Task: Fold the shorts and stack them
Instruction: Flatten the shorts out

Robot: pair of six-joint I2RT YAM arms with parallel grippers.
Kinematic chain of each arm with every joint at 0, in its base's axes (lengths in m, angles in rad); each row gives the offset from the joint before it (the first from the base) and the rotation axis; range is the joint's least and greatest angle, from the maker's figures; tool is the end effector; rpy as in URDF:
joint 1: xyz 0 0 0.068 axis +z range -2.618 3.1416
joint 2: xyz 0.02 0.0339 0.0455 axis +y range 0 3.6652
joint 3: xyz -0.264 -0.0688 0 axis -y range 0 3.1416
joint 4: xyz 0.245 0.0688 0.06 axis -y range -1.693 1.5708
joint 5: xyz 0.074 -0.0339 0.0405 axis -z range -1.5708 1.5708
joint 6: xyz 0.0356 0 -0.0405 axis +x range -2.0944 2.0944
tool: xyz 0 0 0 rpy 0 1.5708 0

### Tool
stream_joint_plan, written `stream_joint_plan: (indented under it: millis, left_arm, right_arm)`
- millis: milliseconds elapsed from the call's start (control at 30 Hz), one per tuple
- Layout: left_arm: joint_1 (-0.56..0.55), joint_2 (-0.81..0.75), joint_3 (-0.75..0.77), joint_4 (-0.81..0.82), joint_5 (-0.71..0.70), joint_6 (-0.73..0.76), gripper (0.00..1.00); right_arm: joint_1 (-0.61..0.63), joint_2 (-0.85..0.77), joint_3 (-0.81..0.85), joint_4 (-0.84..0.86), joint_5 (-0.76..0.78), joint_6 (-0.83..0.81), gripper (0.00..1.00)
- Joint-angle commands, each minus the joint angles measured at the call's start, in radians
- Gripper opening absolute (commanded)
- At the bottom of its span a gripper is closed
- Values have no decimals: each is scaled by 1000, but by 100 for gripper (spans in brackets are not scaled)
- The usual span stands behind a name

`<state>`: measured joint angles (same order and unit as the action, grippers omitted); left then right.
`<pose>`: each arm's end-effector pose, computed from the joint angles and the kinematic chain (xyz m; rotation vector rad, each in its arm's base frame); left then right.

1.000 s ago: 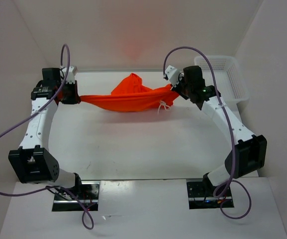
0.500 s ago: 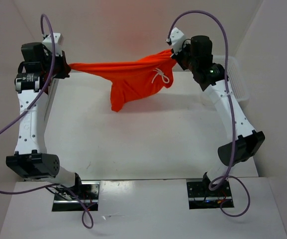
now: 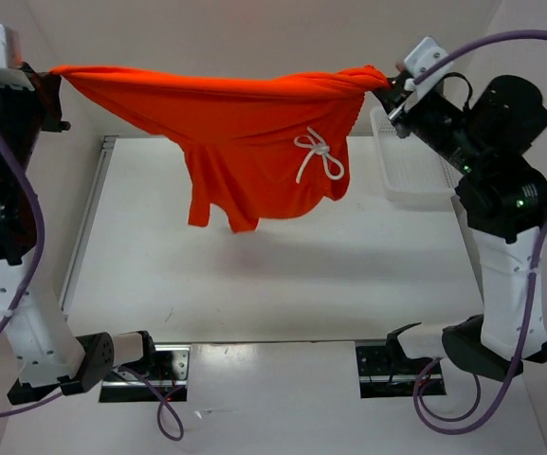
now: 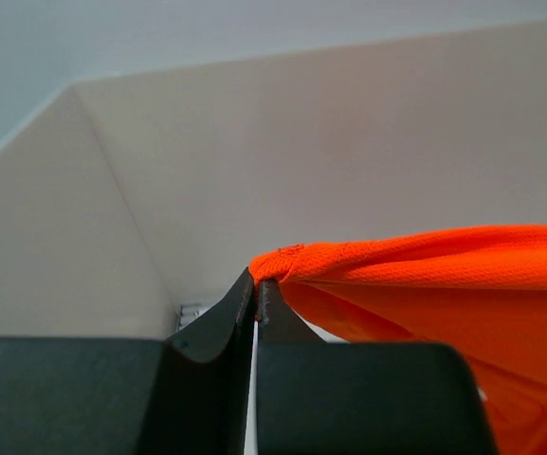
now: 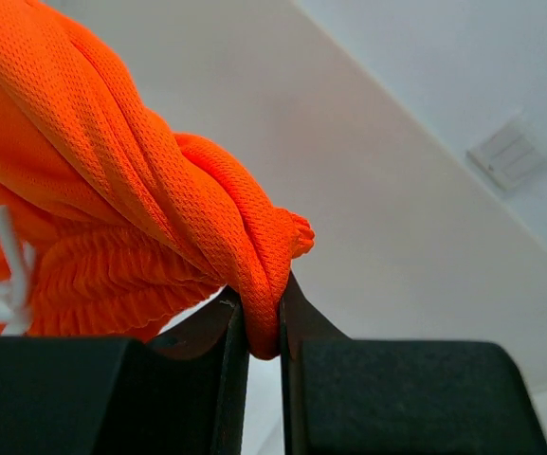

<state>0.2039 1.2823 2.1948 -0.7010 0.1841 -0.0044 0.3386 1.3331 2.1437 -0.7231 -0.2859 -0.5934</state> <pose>0.1520 0.0248 0.6200 0.0131 1.3630 0.0425 0.1767 0.0729 0.5984 -0.8661 1.2085 0.0060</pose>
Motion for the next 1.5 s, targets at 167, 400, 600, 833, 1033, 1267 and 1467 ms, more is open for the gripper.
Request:
stream_joint_plan:
  millis: [167,400,600,833,1033,1267,1467]
  left_arm:
    - [28,83,-42,64,20,4,0]
    - [-29,242,-240,64,130,4,0]
    - [-96,509,-476,145,49,4,0]
    - [-97,762,-262,193,38,4,27]
    - [-116,660,-337,167,-18,4,87]
    - [-193,344,-815,-37,-9,4,85]
    - [-285,265,-1104,-48,-70,4,82]
  right_arm:
    - [-3,14,-117,83,-9,133,0]
    - [-3,101,-459,195,65,168,0]
    - [-3,358,-613,293,140,190,3]
    - [-43,731,-257,364,260,363,53]
    - [-43,684,-318,364,286,376,80]
    - [-43,451,-629,252,136,276,82]
    - [-21,397,-823,186,-7,244,81]
